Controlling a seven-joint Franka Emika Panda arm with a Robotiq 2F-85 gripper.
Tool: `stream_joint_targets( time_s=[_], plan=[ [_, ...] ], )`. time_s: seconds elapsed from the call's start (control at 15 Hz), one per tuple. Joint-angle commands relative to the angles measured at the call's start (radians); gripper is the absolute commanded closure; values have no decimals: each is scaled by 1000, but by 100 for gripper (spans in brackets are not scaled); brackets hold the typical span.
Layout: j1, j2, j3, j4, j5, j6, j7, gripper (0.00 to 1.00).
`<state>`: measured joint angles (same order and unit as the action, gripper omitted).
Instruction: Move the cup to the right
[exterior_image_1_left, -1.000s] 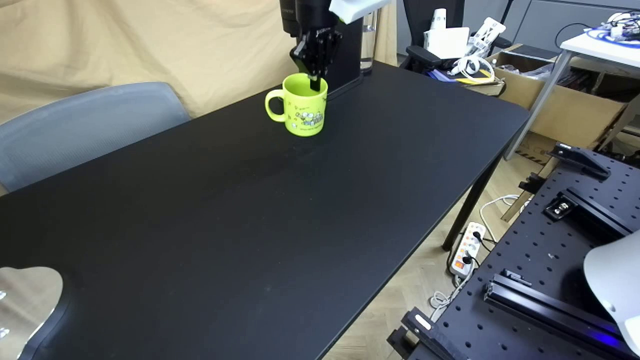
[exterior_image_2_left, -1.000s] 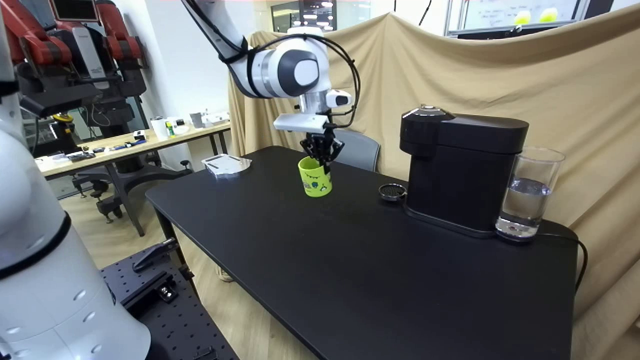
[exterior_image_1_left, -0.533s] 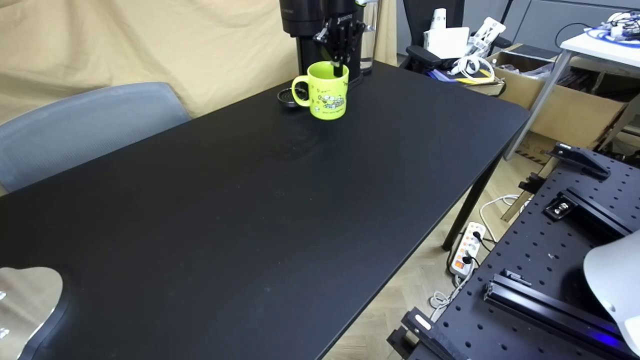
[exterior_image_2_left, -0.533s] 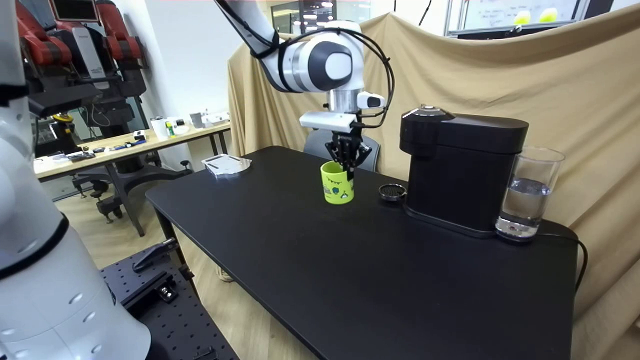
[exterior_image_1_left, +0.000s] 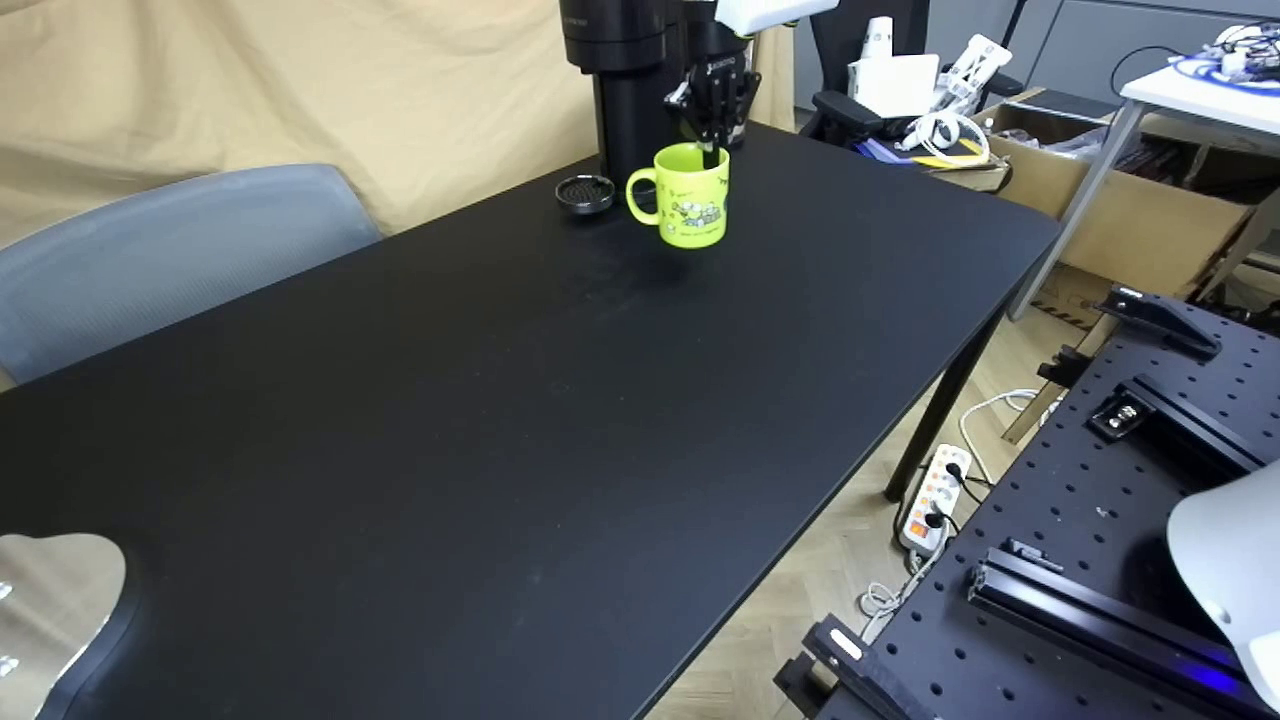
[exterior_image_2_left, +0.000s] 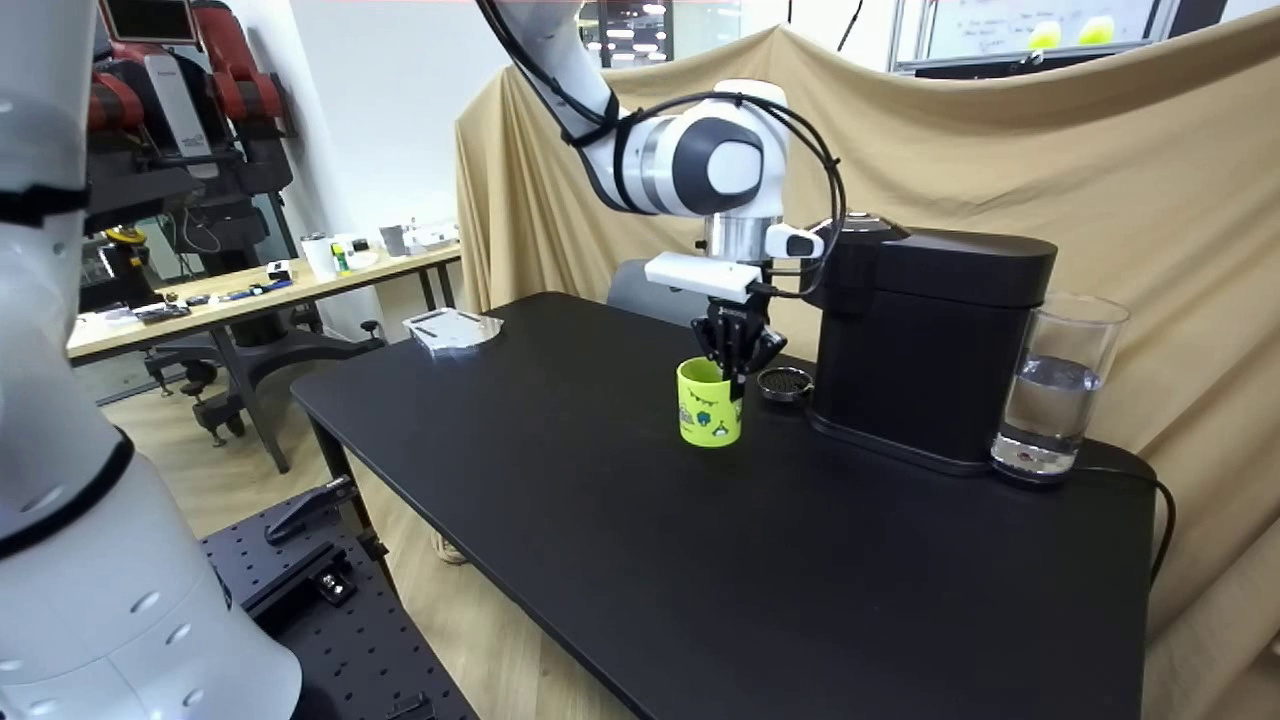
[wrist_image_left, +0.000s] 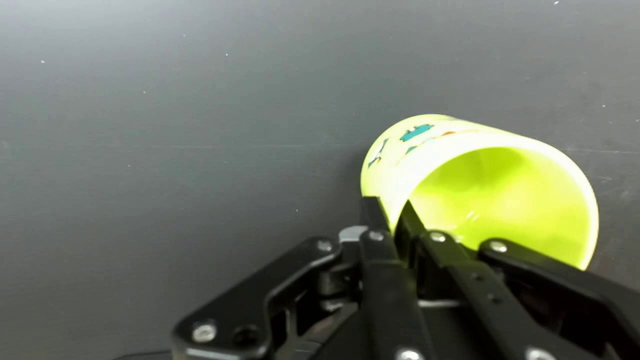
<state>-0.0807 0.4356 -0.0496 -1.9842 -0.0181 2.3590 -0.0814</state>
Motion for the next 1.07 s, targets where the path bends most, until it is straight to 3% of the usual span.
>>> stream_joint_targets(
  time_s=[0.0,0.53,0.6,0.67,0.8,1.0],
  plan=[
    [-21,47,-9,44,11,-10,3,98],
    [-54,110,-10,60,29,8,-4,98],
    [-57,114,-10,63,32,7,-5,87],
    [-60,117,-10,66,36,5,-6,64],
    [-63,117,-10,68,40,4,-9,60],
    [-67,112,-7,71,44,3,-14,40]
  ],
)
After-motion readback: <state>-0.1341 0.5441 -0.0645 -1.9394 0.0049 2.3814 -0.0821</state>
